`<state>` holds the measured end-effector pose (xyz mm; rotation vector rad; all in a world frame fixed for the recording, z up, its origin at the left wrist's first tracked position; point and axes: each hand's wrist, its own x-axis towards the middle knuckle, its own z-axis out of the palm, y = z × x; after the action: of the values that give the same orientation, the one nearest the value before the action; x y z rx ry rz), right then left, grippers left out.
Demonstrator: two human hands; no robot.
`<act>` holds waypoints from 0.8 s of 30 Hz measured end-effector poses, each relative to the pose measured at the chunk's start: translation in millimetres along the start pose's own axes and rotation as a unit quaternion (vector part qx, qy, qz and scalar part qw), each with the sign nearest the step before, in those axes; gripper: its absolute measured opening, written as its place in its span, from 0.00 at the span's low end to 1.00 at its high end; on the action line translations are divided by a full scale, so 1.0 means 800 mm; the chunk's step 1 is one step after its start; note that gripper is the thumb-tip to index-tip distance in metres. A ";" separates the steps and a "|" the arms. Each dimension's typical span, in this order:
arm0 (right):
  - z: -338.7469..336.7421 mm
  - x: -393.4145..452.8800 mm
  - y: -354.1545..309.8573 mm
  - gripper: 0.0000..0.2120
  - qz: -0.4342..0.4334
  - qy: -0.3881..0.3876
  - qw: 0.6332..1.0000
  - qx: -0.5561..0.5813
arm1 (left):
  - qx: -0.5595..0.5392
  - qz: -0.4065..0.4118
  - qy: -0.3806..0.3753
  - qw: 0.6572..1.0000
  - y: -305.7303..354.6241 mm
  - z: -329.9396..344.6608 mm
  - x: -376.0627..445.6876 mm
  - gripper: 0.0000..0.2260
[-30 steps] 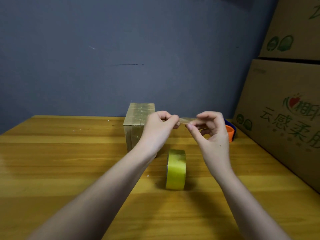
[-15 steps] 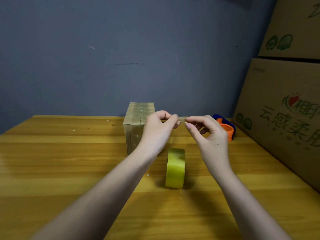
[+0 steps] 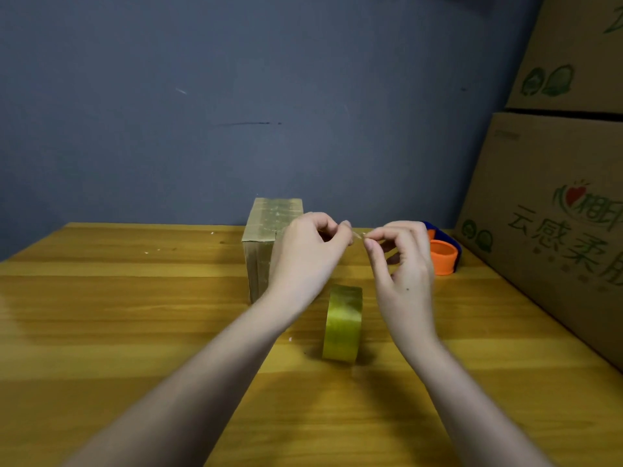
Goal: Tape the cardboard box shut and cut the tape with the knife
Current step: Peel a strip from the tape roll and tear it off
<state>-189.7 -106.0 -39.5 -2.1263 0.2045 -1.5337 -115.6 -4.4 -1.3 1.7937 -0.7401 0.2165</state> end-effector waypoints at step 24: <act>-0.013 0.011 -0.004 0.03 0.015 -0.058 0.998 -0.021 | -0.036 0.081 -0.130 0.988 -0.020 -0.018 0.015 0.02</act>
<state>-196.5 -110.0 -27.6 -2.2270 0.2281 -1.3969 -93.8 7.3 -3.0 1.7124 -1.0675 0.0608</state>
